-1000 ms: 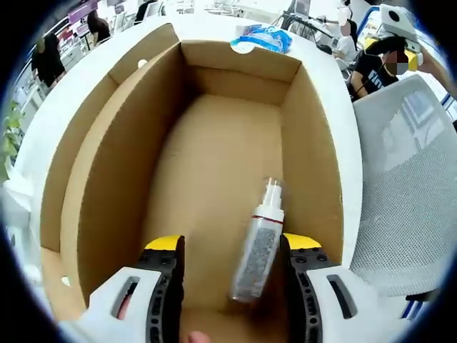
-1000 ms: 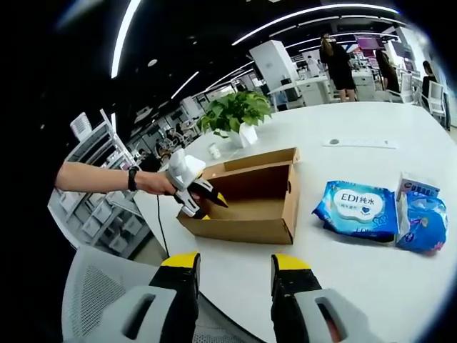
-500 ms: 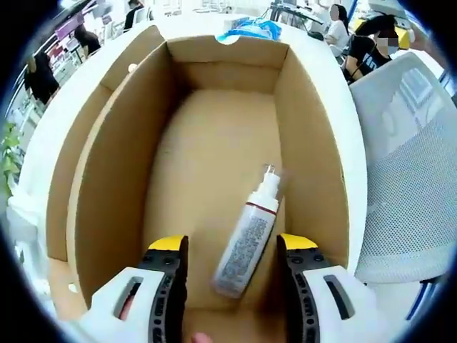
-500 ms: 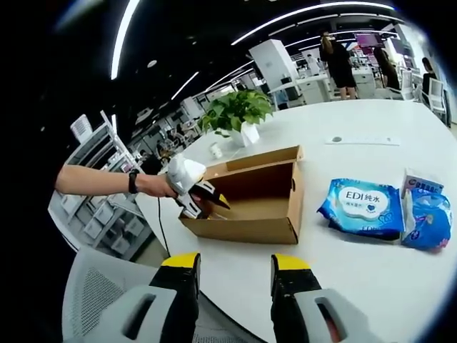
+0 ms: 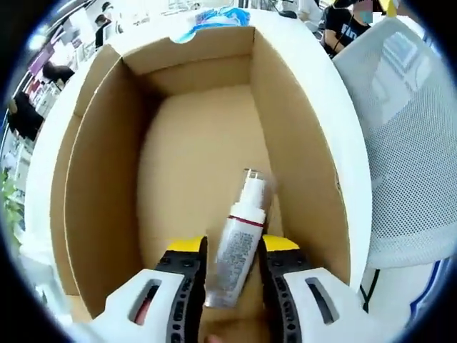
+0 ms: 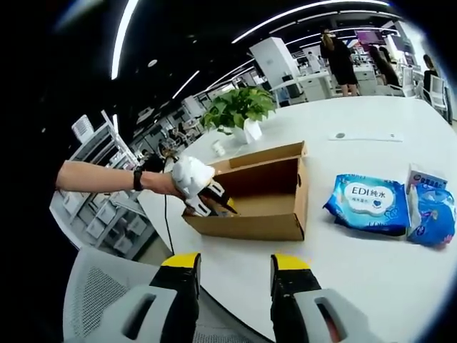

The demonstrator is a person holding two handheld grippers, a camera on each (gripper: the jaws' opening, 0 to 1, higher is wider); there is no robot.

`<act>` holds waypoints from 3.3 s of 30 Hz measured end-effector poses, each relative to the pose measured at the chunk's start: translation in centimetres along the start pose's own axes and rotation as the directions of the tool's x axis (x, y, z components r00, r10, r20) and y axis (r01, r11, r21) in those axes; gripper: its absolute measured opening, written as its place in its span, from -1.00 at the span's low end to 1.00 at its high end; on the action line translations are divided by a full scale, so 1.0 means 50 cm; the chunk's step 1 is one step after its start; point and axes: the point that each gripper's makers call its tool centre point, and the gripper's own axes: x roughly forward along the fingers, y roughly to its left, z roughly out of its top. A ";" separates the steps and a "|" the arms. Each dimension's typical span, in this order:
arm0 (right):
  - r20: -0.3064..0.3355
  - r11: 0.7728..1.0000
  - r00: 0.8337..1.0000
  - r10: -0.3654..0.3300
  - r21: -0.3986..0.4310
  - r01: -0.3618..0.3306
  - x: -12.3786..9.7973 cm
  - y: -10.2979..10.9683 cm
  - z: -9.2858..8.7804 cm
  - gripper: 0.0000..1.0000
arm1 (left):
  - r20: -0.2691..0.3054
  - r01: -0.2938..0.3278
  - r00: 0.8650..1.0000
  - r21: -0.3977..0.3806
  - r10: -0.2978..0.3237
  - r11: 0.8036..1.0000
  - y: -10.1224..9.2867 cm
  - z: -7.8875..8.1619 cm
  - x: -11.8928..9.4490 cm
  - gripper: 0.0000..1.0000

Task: Operate the shoe box by opening the lid, removing the specified soft item, and placing it in the target area until the item is outside and the box remains undamaged.

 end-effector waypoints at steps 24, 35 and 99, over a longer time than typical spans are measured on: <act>-0.012 1.000 1.000 0.022 -0.006 -0.022 0.016 0.016 -0.016 -0.28 | 0.097 -0.076 0.993 0.024 0.074 0.997 -0.006 0.009 -0.066 -0.61; -0.021 0.999 0.999 0.036 -0.024 -0.036 0.029 0.020 -0.012 -0.28 | 0.173 -0.127 0.978 0.050 0.116 0.991 -0.008 0.057 -0.117 -0.61; -0.048 0.837 0.967 0.249 -0.492 -0.240 0.013 0.084 0.047 -0.64 | 0.442 0.199 0.835 0.310 -0.326 0.930 -0.228 0.348 -0.252 -0.61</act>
